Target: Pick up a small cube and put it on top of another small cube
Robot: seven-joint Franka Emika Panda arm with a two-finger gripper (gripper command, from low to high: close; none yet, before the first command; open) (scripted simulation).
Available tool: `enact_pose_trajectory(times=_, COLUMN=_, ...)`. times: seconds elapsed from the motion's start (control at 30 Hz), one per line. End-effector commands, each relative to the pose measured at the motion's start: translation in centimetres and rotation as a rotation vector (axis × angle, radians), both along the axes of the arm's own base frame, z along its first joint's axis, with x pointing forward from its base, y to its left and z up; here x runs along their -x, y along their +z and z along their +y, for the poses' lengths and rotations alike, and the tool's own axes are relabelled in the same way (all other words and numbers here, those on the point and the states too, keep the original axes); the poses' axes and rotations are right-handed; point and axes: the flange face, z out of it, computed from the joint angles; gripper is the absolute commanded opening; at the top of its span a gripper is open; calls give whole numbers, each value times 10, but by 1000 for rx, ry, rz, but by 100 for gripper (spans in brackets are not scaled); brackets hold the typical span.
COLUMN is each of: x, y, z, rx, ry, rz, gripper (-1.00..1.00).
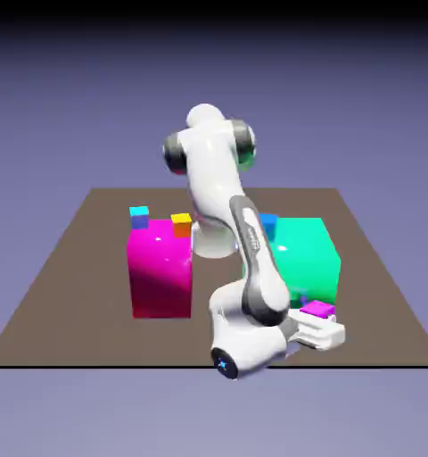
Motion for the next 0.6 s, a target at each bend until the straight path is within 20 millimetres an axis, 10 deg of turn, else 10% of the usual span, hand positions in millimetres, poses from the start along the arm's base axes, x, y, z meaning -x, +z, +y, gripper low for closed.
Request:
enact_pose_trajectory(times=0.0, x=12, y=22, z=22, rx=-26, ry=82, rz=-48, gripper=-100)
enact_pose_trajectory(times=0.13, x=63, y=91, z=70, rx=-59, ry=396, rz=-152, gripper=-100)
enact_pose_trajectory(times=0.47, x=124, y=146, z=2, rx=292, ry=896, rz=8, gripper=-100)
enact_pose_trajectory(times=0.57, x=105, y=115, z=-67, rx=416, ry=836, rz=201, gripper=-100)
